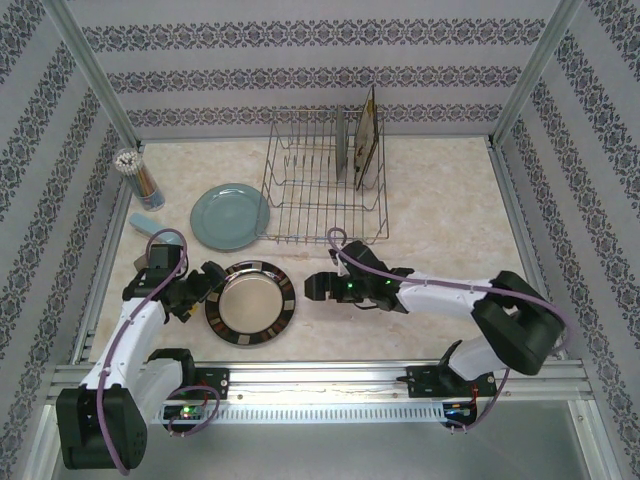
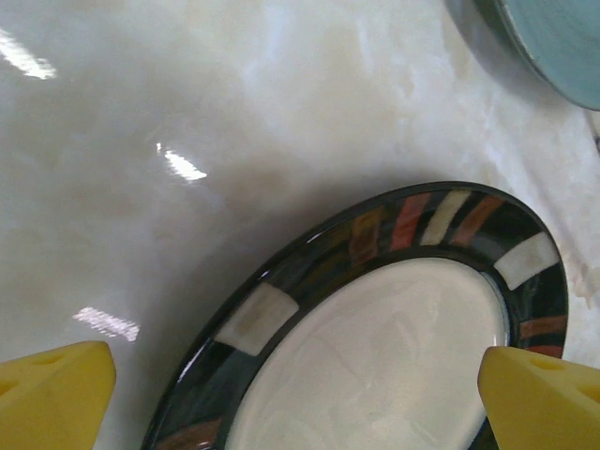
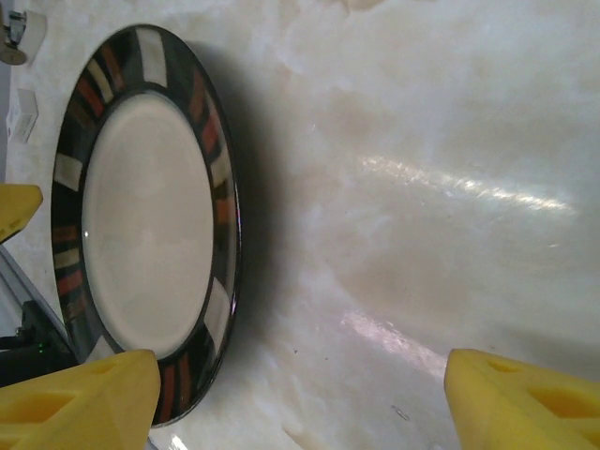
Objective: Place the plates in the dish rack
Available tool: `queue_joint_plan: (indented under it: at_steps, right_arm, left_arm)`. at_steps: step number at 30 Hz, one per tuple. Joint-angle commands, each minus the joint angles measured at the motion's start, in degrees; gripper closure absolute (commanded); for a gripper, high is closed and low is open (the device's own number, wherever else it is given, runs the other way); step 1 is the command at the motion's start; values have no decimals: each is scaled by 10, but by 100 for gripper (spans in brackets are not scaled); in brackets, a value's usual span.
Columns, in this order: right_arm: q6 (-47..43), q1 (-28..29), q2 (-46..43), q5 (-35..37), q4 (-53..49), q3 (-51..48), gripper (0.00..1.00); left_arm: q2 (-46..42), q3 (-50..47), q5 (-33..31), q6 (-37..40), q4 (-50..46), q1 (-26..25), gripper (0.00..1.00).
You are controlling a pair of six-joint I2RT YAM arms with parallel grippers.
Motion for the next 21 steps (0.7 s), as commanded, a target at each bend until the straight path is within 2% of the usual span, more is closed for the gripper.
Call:
queue_joint_plan:
  at_steps: [1,8,21]
  right_arm:
    - [27,23,25,11,67,8,22]
    - [59,49,82,23,112,28,22]
    - [84,73,153,26,145,72,23]
  left_arm:
    - [-14,-7,23,15,50,6,0]
    - [-11,-21,55,29,84,7,0]
    - [-7,-20,4,45,66,6,0]
